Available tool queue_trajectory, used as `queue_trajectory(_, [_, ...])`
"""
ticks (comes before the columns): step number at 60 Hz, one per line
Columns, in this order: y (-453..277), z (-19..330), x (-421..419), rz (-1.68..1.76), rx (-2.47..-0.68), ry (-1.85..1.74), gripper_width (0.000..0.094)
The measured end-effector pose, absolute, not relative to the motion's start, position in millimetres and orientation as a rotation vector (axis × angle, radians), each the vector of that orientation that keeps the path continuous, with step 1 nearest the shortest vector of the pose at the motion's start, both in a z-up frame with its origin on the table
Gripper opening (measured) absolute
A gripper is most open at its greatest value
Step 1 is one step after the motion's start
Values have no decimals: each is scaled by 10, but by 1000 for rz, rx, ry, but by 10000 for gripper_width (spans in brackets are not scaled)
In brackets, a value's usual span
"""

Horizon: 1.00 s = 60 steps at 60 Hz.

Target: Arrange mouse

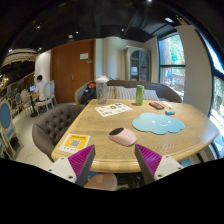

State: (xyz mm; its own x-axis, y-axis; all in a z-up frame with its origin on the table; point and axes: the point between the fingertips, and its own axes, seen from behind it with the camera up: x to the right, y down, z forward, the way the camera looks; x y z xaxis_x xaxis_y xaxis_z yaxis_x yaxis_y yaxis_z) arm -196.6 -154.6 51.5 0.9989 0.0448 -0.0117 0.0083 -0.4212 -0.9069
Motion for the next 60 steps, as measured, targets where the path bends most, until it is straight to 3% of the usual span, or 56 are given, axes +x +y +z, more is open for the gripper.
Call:
queue_trajectory(18, [-753, -79, -1426, -13, -2074, -146, 826])
queue_trajectory(45, [-32, -114, -1506, 114, -2103, -140, 782])
queue_trajectory(52, [36, -123, -1533, 108, -2115, -125, 712])
queue_trajectory(56, [32, -123, -1588, 110, -2119, -124, 564])
queue_trajectory(60, [33, -123, -1582, 82, -2103, -105, 556])
